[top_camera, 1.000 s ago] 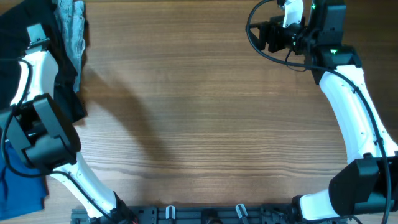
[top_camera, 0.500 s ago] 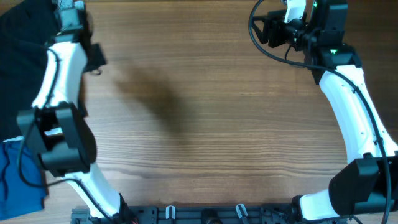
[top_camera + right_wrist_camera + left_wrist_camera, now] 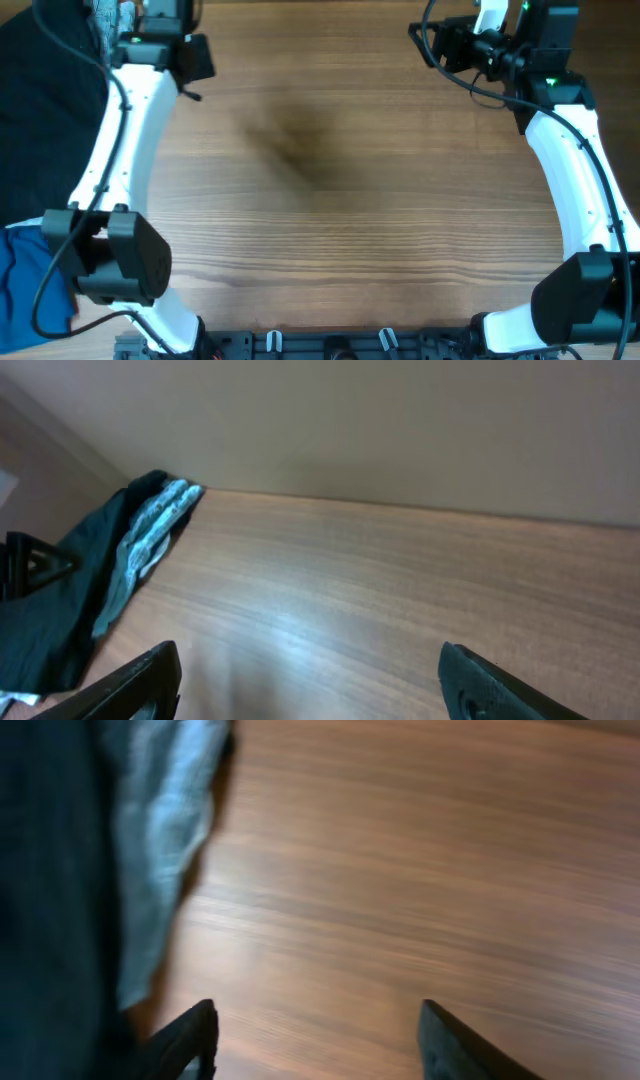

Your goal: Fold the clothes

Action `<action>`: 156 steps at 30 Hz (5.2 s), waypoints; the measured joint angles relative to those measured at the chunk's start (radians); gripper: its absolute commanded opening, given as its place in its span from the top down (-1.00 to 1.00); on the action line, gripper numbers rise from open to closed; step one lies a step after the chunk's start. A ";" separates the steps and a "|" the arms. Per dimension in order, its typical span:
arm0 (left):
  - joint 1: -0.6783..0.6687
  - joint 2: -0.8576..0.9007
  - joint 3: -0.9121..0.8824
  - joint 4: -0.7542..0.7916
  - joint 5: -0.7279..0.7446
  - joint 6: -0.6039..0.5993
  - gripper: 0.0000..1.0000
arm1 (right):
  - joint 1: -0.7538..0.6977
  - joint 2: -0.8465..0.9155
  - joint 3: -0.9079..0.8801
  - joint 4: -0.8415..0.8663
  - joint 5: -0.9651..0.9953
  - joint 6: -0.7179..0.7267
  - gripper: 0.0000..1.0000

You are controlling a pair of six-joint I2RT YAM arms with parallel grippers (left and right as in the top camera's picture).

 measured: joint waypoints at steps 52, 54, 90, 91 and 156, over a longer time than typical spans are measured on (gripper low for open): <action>0.433 0.136 -0.352 -0.040 -0.033 -0.057 0.10 | 0.001 0.048 0.001 -0.058 -0.003 -0.014 -0.68; 0.435 0.136 -0.365 -0.033 -0.033 -0.058 0.52 | 0.001 0.048 0.001 -0.058 -0.003 -0.014 -0.68; -0.572 0.085 -0.106 0.449 0.481 -0.172 0.92 | -0.335 -0.108 0.024 -0.005 -0.006 0.054 -0.58; -0.604 0.115 -0.106 0.492 0.518 -0.182 0.92 | -0.347 -0.108 0.024 -0.006 -0.006 0.053 -0.58; -0.064 -0.206 -0.100 -0.159 0.364 -0.216 -0.99 | 0.195 0.700 0.518 0.135 0.018 -0.148 -0.46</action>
